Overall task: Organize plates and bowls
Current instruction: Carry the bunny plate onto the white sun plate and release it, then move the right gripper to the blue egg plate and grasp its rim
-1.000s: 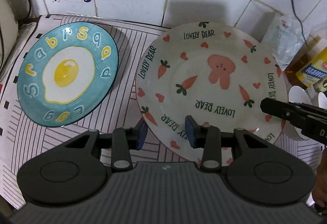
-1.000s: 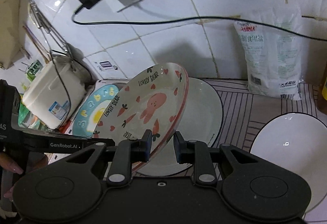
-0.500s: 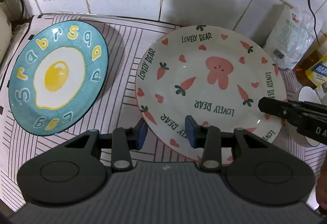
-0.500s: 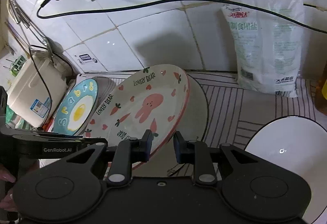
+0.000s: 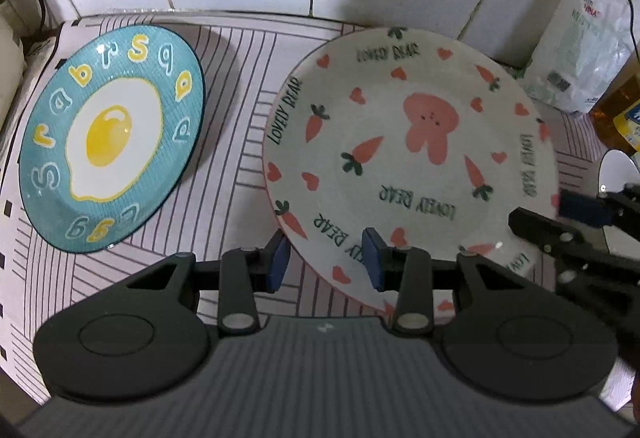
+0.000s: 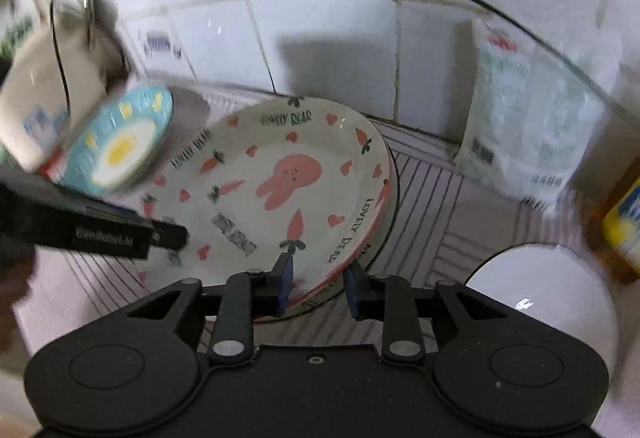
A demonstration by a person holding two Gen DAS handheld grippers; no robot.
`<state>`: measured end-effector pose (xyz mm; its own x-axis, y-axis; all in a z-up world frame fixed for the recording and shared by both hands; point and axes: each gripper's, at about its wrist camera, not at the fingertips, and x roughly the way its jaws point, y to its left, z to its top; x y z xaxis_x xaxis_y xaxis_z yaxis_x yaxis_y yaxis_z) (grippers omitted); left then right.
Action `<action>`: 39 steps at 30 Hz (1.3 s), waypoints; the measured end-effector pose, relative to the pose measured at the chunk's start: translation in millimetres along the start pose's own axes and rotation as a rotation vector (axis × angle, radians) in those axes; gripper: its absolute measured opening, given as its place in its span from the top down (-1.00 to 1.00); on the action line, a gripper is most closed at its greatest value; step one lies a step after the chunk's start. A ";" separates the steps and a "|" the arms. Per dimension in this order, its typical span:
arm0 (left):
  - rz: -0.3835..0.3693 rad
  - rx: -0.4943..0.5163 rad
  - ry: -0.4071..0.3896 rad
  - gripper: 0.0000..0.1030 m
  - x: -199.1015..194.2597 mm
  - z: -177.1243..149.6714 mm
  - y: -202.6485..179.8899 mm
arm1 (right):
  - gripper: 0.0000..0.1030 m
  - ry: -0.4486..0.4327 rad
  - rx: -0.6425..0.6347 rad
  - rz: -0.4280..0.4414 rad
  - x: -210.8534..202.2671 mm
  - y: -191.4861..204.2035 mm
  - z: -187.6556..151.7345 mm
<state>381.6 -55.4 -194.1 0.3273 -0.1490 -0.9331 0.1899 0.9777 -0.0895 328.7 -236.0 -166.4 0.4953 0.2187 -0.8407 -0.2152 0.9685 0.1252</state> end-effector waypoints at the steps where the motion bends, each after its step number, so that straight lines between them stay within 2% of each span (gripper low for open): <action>1: -0.010 -0.013 0.010 0.30 -0.1 0.5 -0.2 | 0.27 0.006 -0.061 -0.059 0.4 9.8 0.1; 3: 0.000 -0.026 0.014 0.31 -0.7 0.5 -1.6 | 0.31 0.017 -0.163 -0.127 2.9 25.6 -0.9; 4: 0.002 -0.027 0.013 0.31 -1.5 0.0 -2.1 | 0.31 -0.008 -0.210 -0.140 0.1 33.1 -3.0; 6: -0.002 -0.036 0.007 0.31 -5.2 -2.2 -1.4 | 0.40 -0.008 -0.298 -0.112 0.4 50.3 -6.3; 9: 0.006 -0.047 -0.014 0.31 -19.3 -6.8 0.2 | 0.43 -0.016 -0.306 -0.146 3.4 63.1 -10.0; 13: 0.038 -0.021 -0.043 0.31 -43.4 -14.7 3.6 | 0.43 -0.037 -0.205 -0.063 -11.8 59.7 -14.8; 22: 0.060 -0.036 -0.135 0.31 -103.0 -39.2 20.2 | 0.28 -0.164 -0.088 0.119 -61.7 60.1 -19.3; 31: 0.109 -0.073 -0.204 0.27 -150.5 -63.9 45.4 | -0.02 -0.276 -0.129 0.241 -102.3 81.3 -13.8; 33: 0.118 -0.080 -0.214 0.23 -156.9 -68.1 51.9 | -0.14 -0.296 -0.146 0.261 -106.3 88.0 -11.7; 36: 0.140 -0.090 -0.231 0.19 -165.3 -74.5 62.2 | -0.29 -0.315 -0.174 0.282 -109.0 99.3 -8.8; 39: 0.151 -0.101 -0.231 0.11 -169.9 -78.9 73.7 | -0.31 -0.299 -0.190 0.287 -105.7 110.4 -5.9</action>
<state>266.9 53.6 -69.6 0.5488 -0.0196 -0.8358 0.0341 0.9994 -0.0010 247.7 -152.9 -66.8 0.6082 0.5272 -0.5934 -0.5164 0.8306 0.2086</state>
